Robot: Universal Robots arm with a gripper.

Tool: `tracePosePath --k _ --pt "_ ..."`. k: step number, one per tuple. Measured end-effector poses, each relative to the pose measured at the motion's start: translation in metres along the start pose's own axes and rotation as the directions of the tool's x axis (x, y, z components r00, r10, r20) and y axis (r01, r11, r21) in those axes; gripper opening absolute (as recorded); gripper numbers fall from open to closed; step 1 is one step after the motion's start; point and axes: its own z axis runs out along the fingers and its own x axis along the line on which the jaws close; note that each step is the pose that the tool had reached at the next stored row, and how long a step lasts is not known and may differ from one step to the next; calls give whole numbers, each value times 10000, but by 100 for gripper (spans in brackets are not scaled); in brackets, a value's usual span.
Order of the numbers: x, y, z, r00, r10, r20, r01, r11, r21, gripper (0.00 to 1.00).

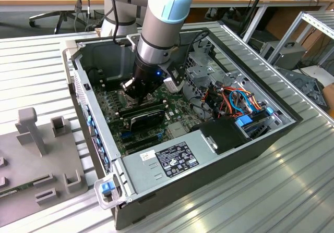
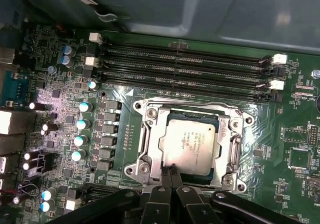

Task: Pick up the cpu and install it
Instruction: 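Install the second cpu locking lever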

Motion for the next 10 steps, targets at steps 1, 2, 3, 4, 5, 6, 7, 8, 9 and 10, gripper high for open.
tracePosePath --k 1,2,3,4,5,6,7,8,9,10 --pt "0 0 0 10000 0 1 0 10000 0 11" --pt "0 0 0 10000 -1 3 1 10000 -1 11" --pt "0 1 0 10000 -1 3 1 10000 -1 11" --pt "-1 1 -1 10000 -1 5 1 10000 -3 11" --pt "-1 2 -2 10000 -1 5 1 10000 -4 11" --pt "0 2 -7 10000 0 5 0 10000 -2 11" --pt "0 2 -13 10000 0 4 0 10000 -1 11" --pt "1 3 -22 10000 0 5 0 10000 -2 11" --pt "2 4 -41 10000 0 5 0 10000 -3 11" --pt "3 5 -50 10000 0 3 0 10000 -1 11"
